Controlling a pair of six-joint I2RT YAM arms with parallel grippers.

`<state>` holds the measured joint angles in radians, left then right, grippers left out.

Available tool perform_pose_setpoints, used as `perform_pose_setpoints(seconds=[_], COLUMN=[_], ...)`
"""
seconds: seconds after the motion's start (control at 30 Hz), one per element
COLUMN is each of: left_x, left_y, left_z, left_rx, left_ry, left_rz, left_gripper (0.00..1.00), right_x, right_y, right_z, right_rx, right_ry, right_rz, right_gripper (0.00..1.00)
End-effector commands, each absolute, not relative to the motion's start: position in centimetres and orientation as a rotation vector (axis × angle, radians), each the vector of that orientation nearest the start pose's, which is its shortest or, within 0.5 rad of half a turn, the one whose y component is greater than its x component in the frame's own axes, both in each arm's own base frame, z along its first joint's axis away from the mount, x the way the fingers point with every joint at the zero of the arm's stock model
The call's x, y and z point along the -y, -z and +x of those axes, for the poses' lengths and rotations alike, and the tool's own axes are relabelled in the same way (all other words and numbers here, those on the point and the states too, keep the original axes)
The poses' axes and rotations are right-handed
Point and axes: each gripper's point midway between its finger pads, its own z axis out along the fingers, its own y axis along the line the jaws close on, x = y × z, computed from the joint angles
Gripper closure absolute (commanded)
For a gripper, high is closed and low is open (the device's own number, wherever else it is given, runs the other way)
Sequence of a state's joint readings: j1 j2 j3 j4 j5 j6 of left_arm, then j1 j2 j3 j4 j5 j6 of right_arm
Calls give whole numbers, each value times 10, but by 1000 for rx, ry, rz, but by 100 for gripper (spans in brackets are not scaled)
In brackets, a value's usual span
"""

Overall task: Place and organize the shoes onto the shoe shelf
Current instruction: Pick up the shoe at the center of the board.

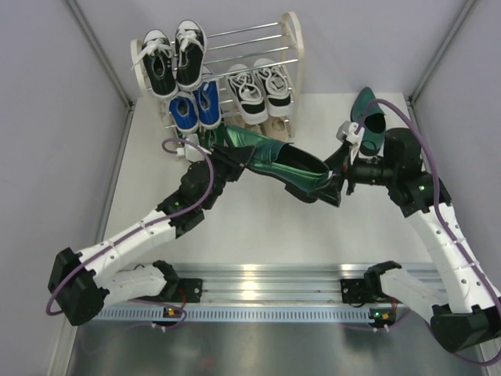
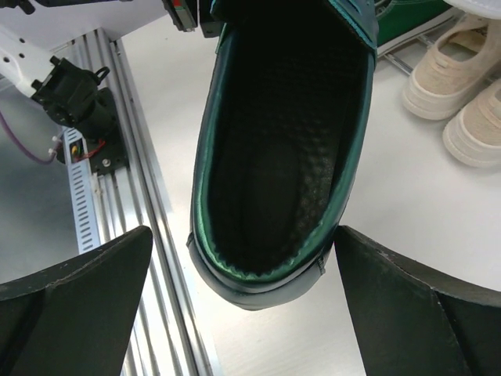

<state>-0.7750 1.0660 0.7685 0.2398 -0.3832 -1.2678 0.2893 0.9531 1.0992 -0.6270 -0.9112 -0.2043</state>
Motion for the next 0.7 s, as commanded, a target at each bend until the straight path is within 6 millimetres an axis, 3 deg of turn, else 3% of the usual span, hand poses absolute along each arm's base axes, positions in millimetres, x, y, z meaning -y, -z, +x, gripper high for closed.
perform_pose_setpoints(seconds=[0.0,0.4,0.5,0.57,0.6,0.67], left_x=[253,261,262,263,263,262], left_y=[-408,-416,-417,-416,-416,-414], left_z=[298,300,301,302,302,302], left_rx=[-1292,-1283,-1284,-1289,-1289,-1288], left_ry=[1537,1579,1586,1583,1582,1579], left_rz=[-781,-784,-787,-785,-786,-789], left_gripper=[100,100,100,100,100,100], right_x=[-207,-215,-218,-219,-220,-222], right_y=[-311,-295,-295,-299,-301,-307], right_z=[208,221,222,222,220,219], right_rx=[-1674,-1716,-1712,-1700,-1693,-1676], right_ry=[-961,-946,-950,-958,-970,-985], right_rz=[-992,-973,-978,-978,-983,-980], right_gripper=[1,3,12,26,39,49])
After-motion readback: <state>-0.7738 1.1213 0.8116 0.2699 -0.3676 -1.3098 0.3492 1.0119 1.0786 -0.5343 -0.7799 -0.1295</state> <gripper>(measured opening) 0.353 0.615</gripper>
